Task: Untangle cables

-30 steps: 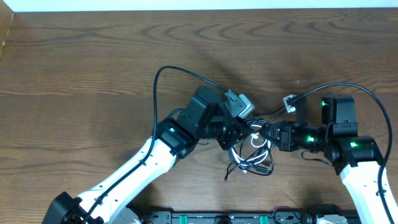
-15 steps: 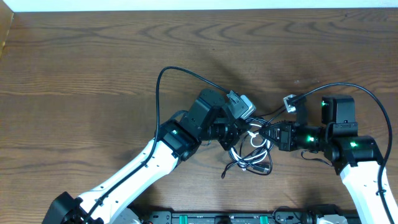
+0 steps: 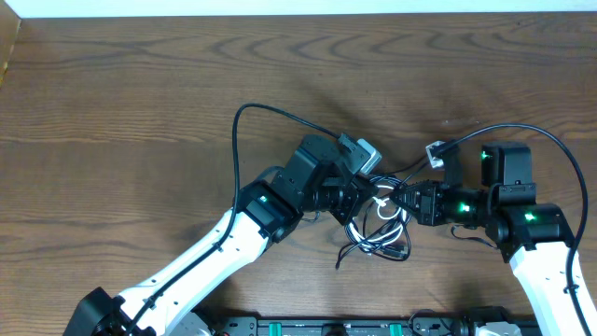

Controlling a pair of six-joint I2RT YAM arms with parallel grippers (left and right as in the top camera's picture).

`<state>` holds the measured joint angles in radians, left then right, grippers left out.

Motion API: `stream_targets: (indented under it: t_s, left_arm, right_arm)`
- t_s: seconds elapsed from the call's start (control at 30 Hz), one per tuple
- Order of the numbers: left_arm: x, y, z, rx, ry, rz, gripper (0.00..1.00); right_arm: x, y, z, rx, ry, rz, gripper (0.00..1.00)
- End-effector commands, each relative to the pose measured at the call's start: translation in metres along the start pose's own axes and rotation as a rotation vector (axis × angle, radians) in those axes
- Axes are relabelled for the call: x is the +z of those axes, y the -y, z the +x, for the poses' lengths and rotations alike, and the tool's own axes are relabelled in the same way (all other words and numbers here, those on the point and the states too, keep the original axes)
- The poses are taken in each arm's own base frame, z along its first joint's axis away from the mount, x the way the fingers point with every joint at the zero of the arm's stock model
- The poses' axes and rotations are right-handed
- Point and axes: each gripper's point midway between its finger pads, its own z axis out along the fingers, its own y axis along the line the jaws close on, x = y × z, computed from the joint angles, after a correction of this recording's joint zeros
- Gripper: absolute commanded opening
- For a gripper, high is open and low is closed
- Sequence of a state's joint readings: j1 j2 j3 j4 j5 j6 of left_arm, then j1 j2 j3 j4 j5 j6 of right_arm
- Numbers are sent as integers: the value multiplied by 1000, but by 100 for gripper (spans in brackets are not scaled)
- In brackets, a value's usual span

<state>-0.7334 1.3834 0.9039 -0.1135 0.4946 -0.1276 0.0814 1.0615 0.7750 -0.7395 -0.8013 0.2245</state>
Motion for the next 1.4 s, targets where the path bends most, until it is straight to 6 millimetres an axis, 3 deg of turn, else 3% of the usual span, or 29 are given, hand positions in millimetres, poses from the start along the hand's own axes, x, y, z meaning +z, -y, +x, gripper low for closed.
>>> stream_targets:
  t_s: [0.0, 0.2, 0.27, 0.4, 0.57, 0.73, 0.87, 1.17, 1.37]
  left_arm:
    - [-20, -16, -28, -45, 103, -99, 7]
    - [-41, -14, -43, -32, 170, -115, 8]
    - [-46, -25, -46, -39, 189, -184, 7]
    - [-60, -69, -44, -130, 226, -437, 8]
    - [-73, -91, -45, -288, 304, -567, 7]
    - [-73, -92, -45, -383, 333, -557, 7]
    - [-73, -91, -45, -448, 352, -544, 8]
    - [-68, -85, -44, -451, 333, -499, 8]
    - [-64, -77, -44, -435, 319, -469, 7]
  right_arm:
    - [-4, 31, -5, 81, 41, 177, 4]
    - [-10, 52, -12, 100, 88, 305, 17]
    - [-10, 52, -17, 91, 108, 306, 23]
    - [-13, 48, -37, 110, 190, 282, 37]
    - [-25, 39, -55, 182, 263, 229, 43]
    - [-23, -8, -49, 141, 201, -19, 48]
    - [-21, -28, -40, 236, 134, -137, 45]
    - [-2, -38, -28, 581, 66, -113, 42]
    - [13, -38, -38, 609, 127, -57, 41]
